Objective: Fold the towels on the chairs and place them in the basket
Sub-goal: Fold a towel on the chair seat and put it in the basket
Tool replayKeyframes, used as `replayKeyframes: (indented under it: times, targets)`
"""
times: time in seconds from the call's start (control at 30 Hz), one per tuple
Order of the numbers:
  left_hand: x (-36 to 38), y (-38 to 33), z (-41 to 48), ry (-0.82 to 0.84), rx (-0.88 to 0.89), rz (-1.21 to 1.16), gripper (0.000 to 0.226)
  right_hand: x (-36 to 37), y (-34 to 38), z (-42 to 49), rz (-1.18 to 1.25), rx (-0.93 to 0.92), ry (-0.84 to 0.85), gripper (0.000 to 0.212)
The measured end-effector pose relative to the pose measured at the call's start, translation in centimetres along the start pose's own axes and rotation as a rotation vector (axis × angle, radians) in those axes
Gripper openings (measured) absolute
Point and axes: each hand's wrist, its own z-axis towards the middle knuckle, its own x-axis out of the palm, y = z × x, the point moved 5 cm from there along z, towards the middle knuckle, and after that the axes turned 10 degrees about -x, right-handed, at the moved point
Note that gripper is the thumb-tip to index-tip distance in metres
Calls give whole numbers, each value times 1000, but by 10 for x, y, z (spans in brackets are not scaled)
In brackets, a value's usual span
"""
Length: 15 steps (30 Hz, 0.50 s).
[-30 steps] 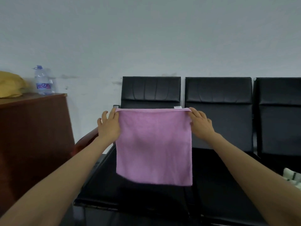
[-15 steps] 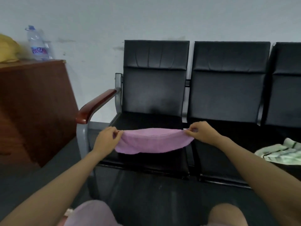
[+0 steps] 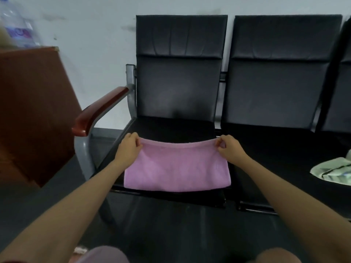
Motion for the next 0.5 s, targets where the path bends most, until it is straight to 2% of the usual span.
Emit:
replayKeyframes:
  times: [0.17, 0.37, 0.43, 0.5]
  targets:
    - [39, 9, 36, 31, -29, 108, 10, 32, -32, 36, -50, 59, 23, 18]
    - [83, 38, 43, 167, -130, 212, 9, 71, -66, 42, -126, 136, 150, 26]
    - [90, 41, 37, 133, -136, 234, 26, 80, -67, 37, -255, 143, 164, 30]
    - [95, 26, 25, 36, -64, 274, 43, 86, -55, 34, -424, 87, 108, 30]
